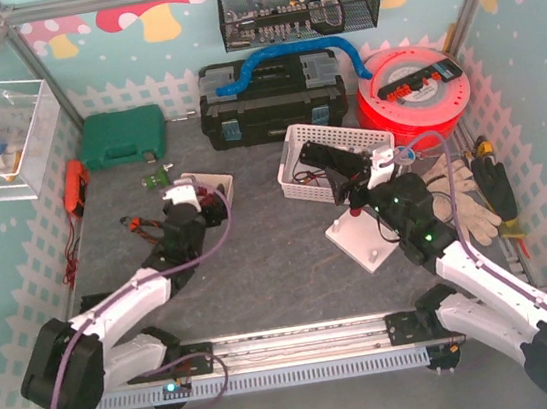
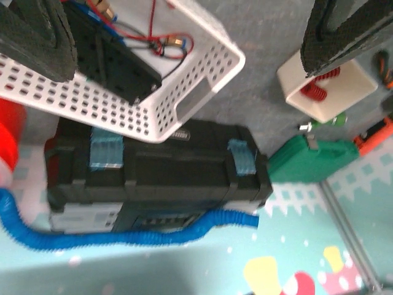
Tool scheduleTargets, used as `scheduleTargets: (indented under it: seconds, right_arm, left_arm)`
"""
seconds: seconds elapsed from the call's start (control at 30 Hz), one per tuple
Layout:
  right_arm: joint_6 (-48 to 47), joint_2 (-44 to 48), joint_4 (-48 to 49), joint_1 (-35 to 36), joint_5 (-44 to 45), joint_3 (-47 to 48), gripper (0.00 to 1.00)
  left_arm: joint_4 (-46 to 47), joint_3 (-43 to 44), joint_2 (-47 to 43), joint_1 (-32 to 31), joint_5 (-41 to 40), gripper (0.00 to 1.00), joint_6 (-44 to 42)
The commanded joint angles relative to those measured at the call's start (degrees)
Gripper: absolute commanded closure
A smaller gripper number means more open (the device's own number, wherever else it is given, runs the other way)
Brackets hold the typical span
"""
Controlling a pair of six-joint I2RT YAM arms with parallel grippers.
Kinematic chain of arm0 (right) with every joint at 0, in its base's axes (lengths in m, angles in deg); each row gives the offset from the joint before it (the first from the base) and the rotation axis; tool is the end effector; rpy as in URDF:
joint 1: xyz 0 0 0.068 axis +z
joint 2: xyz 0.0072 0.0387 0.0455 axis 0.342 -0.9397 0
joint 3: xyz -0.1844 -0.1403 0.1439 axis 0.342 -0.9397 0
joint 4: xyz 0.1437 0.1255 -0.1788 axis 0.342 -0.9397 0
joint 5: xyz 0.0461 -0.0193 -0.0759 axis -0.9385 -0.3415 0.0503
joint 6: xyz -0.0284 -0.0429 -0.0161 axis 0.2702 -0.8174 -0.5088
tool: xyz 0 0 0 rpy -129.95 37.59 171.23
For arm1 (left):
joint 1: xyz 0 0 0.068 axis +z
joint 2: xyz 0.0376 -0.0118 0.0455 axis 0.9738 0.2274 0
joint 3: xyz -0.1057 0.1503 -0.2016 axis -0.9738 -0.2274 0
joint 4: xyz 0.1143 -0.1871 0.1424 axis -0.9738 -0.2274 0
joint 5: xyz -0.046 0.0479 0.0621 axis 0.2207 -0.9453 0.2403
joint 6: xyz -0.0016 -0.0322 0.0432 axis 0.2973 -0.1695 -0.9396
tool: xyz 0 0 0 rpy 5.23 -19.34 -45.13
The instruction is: Install the large spring
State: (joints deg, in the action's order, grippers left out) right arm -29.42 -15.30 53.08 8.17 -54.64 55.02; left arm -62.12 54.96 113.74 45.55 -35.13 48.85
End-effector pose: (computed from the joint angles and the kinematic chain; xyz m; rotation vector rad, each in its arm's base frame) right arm 0.1822 0.0943 0.2867 -0.0614 1.6008 0.5796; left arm 0.2086 -0.1121 0.2151 -0.0327 1.8559 -0.2643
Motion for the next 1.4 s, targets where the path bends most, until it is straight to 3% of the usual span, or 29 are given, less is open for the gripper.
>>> scheduleTargets:
  seconds: [0.0, 0.13, 0.23, 0.4, 0.53, 0.63, 0.93, 1.13, 1.37]
  right_arm:
    - [0.7, 0.9, -4.9, -0.1, -6.2, -2.1, 0.01]
    - [1.8, 2.9, 0.0, -0.1, -7.2, -6.3, 0.01]
    - [2.4, 4.3, 2.2, -0.2, -8.3, -8.4, 0.01]
    - [3.7, 5.0, 4.2, -0.2, -5.7, -10.8, 0.01]
    - [4.5, 4.5, 5.5, -0.1, -5.8, -11.6, 0.01]
    - [4.6, 3.8, 5.5, -0.1, -6.5, -11.4, 0.01]
    - [5.0, 5.0, 4.6, -0.1, -6.0, -11.8, 0.01]
    - [4.8, 7.5, 3.4, -0.2, -4.7, -12.0, 0.01]
    - [4.7, 8.8, 3.2, -0.2, -4.3, -12.2, 0.01]
  left_arm:
    - [-13.2, 7.8, 3.6, 6.8, 3.7, 0.01, 7.3]
    - [-20.1, 13.7, 9.8, 13.6, 11.6, 0.15, 6.1]
    - [-24.7, 17.7, 14.1, 16.7, 15.6, 0.32, 4.1]
    - [-32.2, 26.5, 20.5, 17.7, 15.4, 0.46, -3.6]
    - [-34.5, 31.7, 25.9, 17.9, 13.7, 0.56, -4.7]
    - [-35.1, 34.9, 28.2, 18.0, 8.9, 0.55, 5.5]
    - [-35.4, 37.4, 29.6, 15.9, 8.0, 0.46, 38.8]
    - [-37.9, 37.6, 33.2, 15.1, 4.9, 0.59, 54.5]
    - [-45.8, 44.1, 41.0, 13.3, -2.3, 0.71, 58.6]
